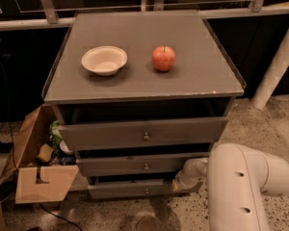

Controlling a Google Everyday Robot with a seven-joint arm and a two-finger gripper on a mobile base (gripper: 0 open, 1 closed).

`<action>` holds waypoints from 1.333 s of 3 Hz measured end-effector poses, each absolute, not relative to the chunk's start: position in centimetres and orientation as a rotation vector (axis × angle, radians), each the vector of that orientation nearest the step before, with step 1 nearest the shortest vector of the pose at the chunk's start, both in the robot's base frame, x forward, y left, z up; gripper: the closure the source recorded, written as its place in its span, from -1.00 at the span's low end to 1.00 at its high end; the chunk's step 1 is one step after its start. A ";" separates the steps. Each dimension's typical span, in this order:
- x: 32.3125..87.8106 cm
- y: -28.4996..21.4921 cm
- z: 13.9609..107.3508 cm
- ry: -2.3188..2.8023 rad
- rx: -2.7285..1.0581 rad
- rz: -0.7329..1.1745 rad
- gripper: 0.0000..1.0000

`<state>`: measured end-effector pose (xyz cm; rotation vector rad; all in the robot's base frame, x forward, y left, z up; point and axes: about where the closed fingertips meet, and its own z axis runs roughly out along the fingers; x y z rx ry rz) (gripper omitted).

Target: Close bottom drawer

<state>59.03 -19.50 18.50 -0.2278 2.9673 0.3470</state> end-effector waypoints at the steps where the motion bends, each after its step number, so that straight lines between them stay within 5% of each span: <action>1: 59.3 -19.6 18.8 2.951 -0.207 0.351 1.00; 2: 58.9 -19.7 18.8 2.965 -0.212 0.368 1.00; 4: 51.3 -28.2 20.9 3.115 -0.031 0.364 1.00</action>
Offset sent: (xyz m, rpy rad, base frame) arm 0.0431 -0.0169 0.0212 0.0017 -0.1045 -0.0717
